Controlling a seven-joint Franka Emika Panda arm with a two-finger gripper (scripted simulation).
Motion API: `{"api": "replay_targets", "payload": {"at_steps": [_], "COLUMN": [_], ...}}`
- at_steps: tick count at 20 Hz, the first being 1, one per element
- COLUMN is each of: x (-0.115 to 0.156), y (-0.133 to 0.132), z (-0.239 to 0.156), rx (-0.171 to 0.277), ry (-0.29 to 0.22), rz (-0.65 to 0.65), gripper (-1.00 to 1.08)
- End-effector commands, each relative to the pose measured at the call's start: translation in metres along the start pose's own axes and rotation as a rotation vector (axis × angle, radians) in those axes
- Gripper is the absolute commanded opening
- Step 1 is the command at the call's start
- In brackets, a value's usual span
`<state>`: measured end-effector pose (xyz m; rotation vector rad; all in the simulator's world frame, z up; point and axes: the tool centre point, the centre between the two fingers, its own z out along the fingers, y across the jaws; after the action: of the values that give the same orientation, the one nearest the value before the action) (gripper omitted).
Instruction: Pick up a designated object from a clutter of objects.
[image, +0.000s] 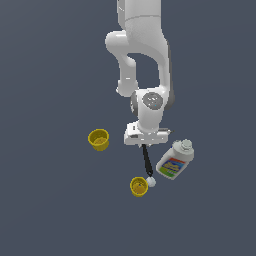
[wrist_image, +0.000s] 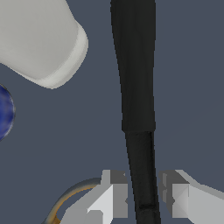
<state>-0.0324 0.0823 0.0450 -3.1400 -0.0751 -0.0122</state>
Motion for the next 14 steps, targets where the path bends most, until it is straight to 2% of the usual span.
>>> {"api": "replay_targets", "payload": {"at_steps": [1,14], "x": [0.005,0.041], "y": [0.005,0.043], "z": [-0.014,-0.123], "rx": [0.000,0.002], "ry": [0.002,-0.001], "rz": [0.000,-0.001], "gripper": [-1.00,-1.00]}}
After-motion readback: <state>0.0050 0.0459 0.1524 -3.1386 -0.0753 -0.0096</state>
